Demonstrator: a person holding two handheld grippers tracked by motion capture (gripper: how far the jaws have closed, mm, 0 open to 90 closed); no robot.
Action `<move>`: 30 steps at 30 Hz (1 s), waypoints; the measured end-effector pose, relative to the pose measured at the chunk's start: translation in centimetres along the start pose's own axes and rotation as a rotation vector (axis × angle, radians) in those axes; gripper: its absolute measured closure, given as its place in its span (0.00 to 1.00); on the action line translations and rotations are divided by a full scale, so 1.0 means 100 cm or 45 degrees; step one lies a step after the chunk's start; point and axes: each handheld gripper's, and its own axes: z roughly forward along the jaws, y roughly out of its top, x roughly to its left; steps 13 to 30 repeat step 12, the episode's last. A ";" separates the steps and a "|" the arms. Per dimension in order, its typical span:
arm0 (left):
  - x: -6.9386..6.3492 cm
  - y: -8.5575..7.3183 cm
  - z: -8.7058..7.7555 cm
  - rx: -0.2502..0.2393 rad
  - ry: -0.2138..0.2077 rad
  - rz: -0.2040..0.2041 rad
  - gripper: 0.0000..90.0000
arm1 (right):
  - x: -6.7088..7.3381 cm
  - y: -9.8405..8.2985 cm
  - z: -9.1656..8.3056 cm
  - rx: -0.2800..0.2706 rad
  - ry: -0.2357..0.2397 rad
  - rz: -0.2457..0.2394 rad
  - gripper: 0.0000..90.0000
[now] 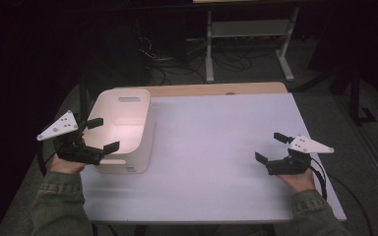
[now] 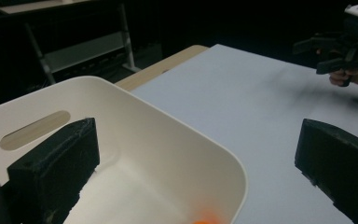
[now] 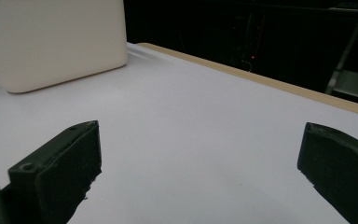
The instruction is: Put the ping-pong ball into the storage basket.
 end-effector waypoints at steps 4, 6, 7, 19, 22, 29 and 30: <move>-0.001 -0.004 0.001 0.001 0.025 0.000 0.00 | 0.000 0.000 0.000 0.001 0.001 0.003 0.00; -0.001 -0.006 0.001 -0.002 0.037 -0.006 0.00 | 0.000 0.000 0.001 0.000 0.002 0.003 0.00; -0.001 -0.006 0.001 -0.002 0.037 -0.006 0.00 | 0.000 0.000 0.001 0.000 0.002 0.003 0.00; -0.003 -0.009 -0.002 -0.014 0.057 -0.001 0.00 | 0.000 -0.001 0.001 0.003 0.004 0.001 0.00; -0.003 -0.009 -0.002 -0.014 0.057 -0.001 0.00 | 0.000 -0.001 0.001 0.003 0.004 0.001 0.00; -0.003 -0.009 -0.002 -0.014 0.057 -0.001 0.00 | 0.000 -0.001 0.001 0.003 0.004 0.001 0.00; -0.003 -0.009 -0.002 -0.014 0.057 -0.001 0.00 | 0.000 -0.001 0.001 0.003 0.004 0.001 0.00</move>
